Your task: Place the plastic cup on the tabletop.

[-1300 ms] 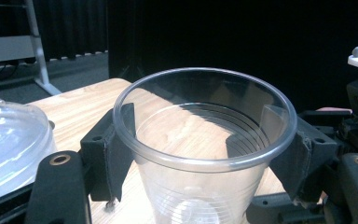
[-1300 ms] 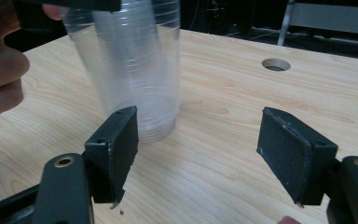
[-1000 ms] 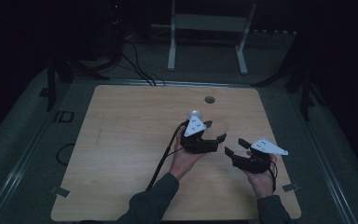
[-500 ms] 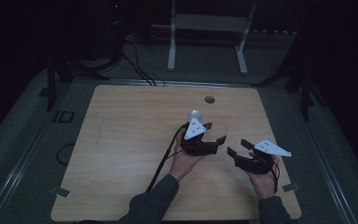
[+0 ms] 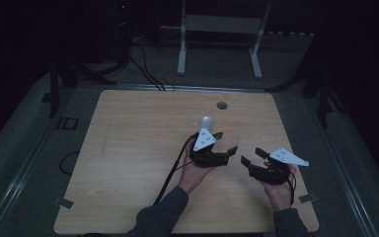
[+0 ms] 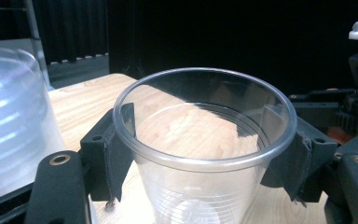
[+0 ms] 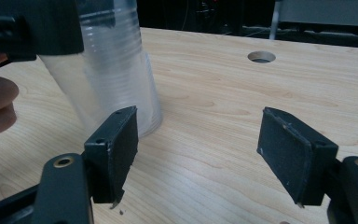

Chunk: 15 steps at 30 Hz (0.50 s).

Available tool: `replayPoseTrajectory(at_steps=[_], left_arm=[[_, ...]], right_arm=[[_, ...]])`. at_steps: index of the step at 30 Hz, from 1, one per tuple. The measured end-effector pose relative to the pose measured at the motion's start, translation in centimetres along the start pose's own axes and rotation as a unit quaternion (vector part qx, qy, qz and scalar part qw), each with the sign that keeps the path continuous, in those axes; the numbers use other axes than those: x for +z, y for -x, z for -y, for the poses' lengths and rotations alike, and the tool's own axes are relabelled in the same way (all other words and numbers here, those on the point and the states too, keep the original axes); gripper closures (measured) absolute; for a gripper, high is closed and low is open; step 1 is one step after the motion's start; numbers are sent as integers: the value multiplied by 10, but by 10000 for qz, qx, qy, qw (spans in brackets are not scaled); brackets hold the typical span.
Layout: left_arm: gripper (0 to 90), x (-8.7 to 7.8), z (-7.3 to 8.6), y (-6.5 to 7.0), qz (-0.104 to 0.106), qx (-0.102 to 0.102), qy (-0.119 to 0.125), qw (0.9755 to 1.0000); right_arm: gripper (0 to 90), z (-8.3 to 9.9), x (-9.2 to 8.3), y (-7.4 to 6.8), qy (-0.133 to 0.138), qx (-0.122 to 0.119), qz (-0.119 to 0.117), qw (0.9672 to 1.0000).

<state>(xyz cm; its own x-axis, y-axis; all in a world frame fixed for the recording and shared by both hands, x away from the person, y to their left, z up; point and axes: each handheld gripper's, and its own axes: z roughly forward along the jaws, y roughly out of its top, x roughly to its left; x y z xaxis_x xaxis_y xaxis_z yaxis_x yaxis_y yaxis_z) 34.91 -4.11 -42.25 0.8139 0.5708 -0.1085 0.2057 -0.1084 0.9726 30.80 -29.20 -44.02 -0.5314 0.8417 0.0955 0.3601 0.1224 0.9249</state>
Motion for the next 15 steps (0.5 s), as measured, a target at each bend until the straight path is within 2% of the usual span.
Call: replayPoseTrajectory(at_steps=[15], left_arm=[[284, 6, 20, 2, -74, 87, -143, 9998]], right_arm=[[285, 0, -2, 2, 58, 63, 67, 9999]])
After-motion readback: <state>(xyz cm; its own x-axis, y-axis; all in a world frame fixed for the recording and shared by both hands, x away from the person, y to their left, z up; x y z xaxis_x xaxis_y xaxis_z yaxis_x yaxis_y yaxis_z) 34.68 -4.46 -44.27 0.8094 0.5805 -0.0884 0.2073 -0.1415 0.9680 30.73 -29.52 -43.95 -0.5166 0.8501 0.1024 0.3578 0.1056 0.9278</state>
